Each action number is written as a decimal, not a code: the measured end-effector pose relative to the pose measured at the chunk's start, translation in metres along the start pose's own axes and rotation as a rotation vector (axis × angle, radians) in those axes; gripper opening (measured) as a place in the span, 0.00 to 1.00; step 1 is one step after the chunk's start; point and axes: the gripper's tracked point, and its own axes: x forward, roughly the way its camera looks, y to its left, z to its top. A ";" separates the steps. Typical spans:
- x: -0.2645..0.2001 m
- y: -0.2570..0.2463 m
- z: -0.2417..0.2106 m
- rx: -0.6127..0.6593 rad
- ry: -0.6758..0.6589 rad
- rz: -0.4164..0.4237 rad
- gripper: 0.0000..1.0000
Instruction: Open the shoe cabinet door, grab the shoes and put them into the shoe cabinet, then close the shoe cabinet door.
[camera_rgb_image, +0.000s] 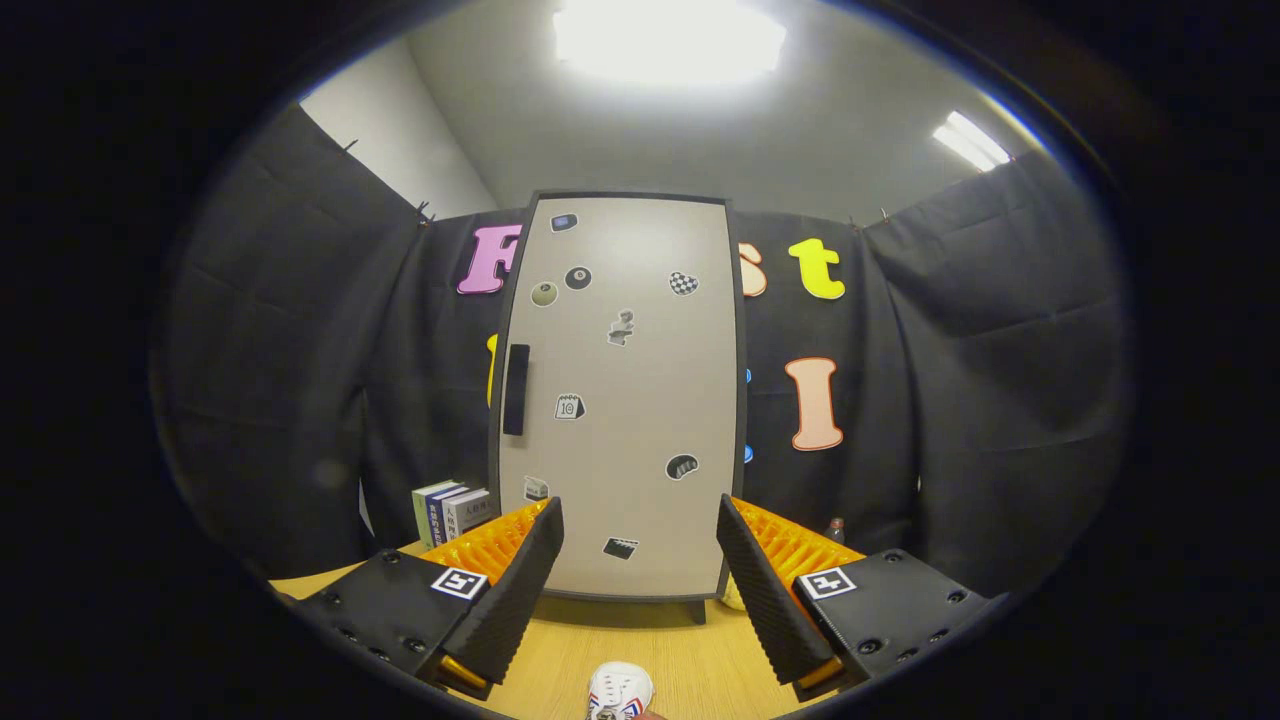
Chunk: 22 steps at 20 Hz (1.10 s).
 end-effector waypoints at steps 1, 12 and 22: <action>0.001 0.000 -0.001 0.005 0.004 0.002 0.97; 0.037 0.024 0.016 0.025 0.050 0.078 0.97; 0.147 0.082 0.035 0.057 0.095 0.145 0.97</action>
